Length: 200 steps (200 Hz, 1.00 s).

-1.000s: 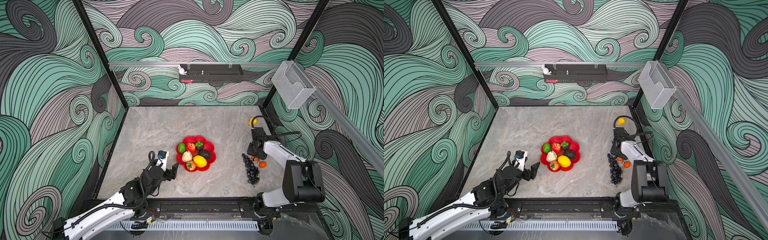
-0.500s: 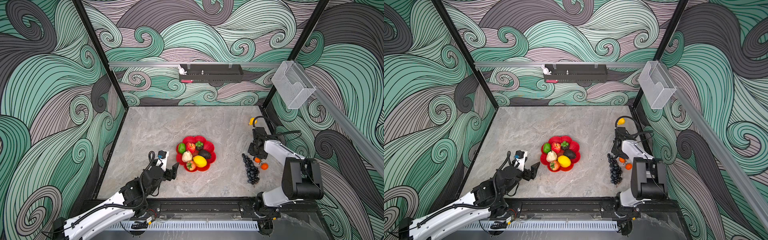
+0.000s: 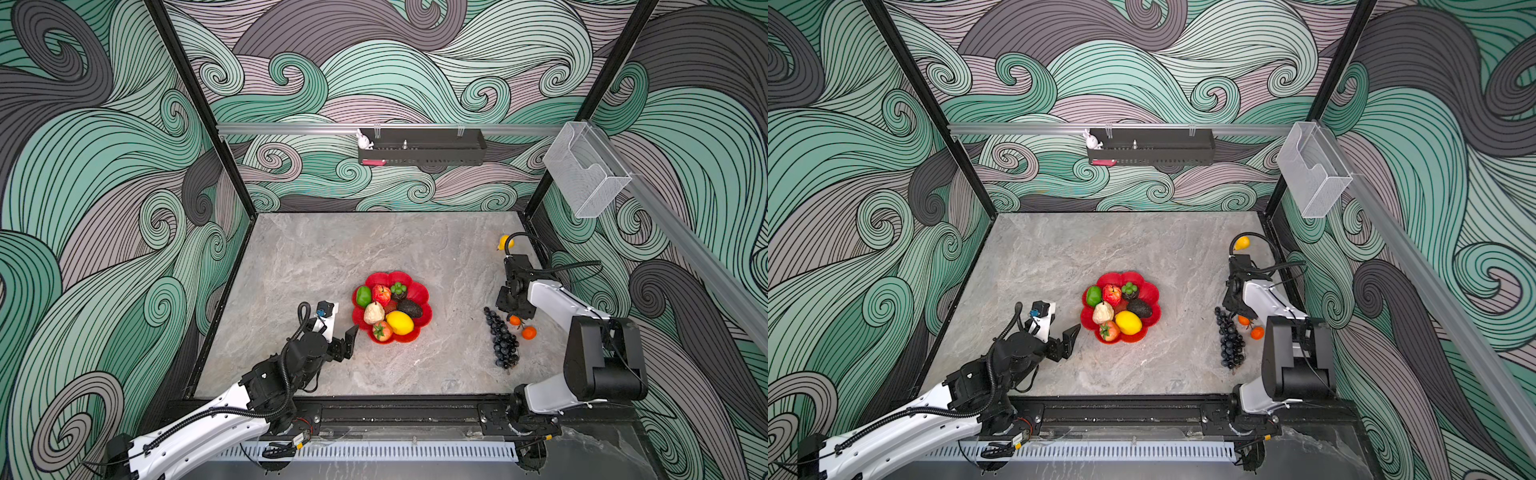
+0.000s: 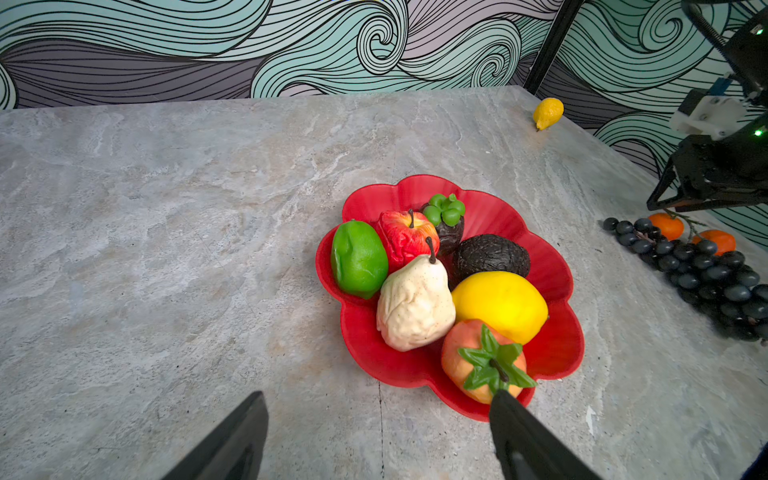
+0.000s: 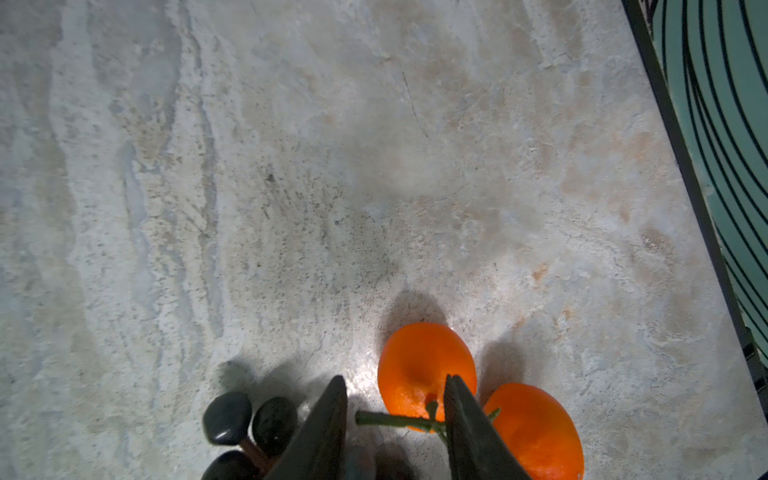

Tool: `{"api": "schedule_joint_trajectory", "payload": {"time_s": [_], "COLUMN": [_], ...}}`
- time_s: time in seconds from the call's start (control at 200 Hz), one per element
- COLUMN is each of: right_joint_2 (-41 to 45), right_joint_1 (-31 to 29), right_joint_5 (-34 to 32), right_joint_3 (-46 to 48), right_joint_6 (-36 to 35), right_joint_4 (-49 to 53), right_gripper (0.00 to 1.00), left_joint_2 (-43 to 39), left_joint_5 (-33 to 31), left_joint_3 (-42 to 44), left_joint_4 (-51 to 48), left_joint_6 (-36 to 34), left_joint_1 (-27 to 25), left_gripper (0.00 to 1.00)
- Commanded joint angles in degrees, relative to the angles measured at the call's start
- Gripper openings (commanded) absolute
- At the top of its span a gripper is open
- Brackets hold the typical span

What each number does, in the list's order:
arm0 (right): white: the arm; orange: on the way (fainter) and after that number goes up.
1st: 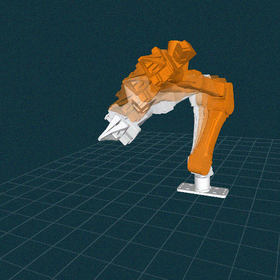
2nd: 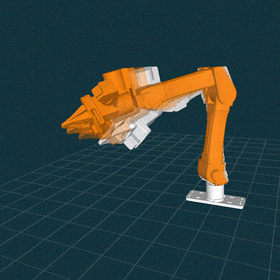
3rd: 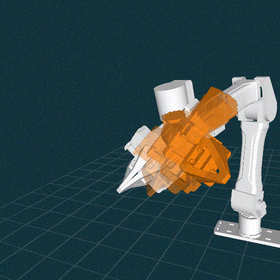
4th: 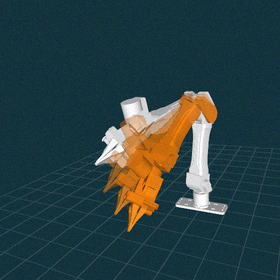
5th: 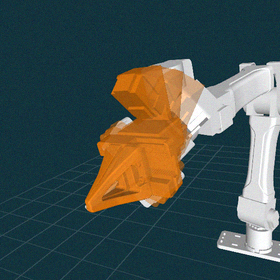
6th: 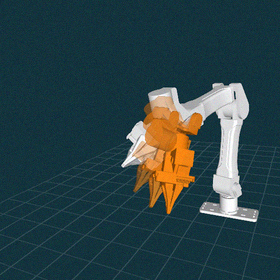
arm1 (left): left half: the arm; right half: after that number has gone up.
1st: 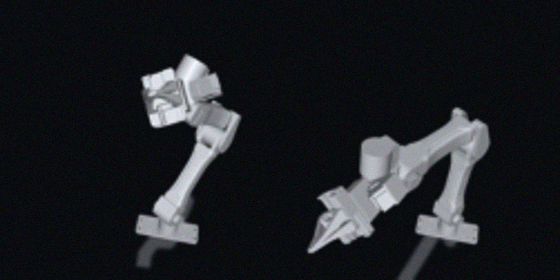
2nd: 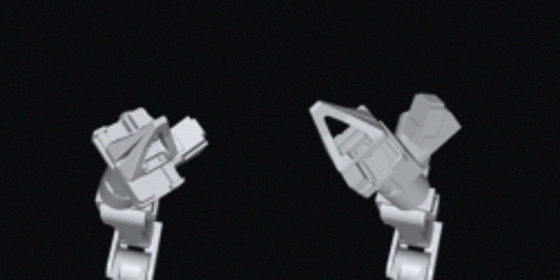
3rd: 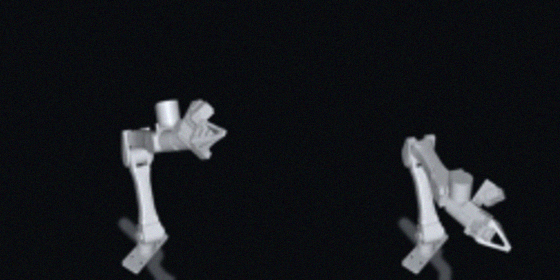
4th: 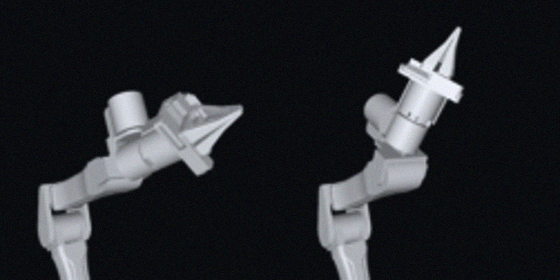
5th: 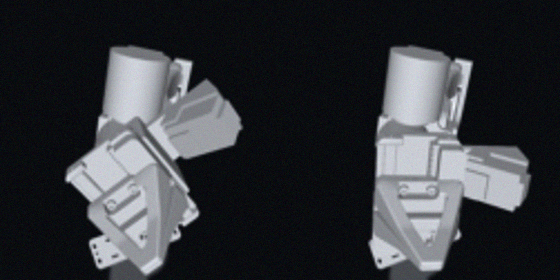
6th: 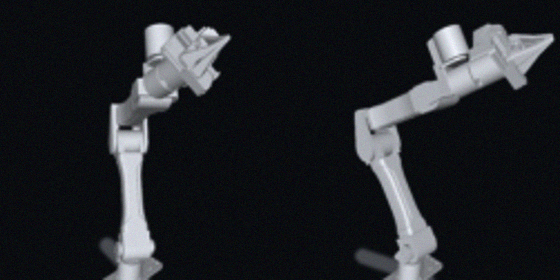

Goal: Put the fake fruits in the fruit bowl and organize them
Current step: 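Lower the right gripper onto the orange tomato vine and grasp its stem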

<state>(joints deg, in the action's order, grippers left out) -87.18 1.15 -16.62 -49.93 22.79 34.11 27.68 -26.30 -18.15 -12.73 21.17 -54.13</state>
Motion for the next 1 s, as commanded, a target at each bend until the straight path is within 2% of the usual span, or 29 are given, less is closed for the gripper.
{"api": "schedule_joint_trajectory", "payload": {"time_s": [0.0,0.36,0.846,0.996], "right_joint_2": [-1.2,-2.5,-3.0,-2.3], "right_joint_1": [-0.8,-2.8,-2.9,-2.9], "right_joint_5": [-2.9,-8.0,-7.6,-8.2], "right_joint_3": [-1.2,-2.2,-2.5,-2.7], "right_joint_6": [-0.4,-0.5,-0.4,-0.5], "right_joint_4": [2.1,3.6,3.5,3.5], "right_gripper": [0.39,0.38,0.10,0.05], "left_joint_2": [-0.1,-0.4,-0.7,-0.6], "left_joint_5": [0.3,0.3,0.3,0.3], "left_joint_3": [-1.2,-1.2,-1.2,-1.2], "left_joint_4": [0.8,0.6,0.4,0.5], "left_joint_6": [-0.3,-0.3,-0.3,-0.3], "left_joint_1": [0.2,0.2,0.2,0.2], "left_gripper": [0.85,0.86,0.86,0.86]}}
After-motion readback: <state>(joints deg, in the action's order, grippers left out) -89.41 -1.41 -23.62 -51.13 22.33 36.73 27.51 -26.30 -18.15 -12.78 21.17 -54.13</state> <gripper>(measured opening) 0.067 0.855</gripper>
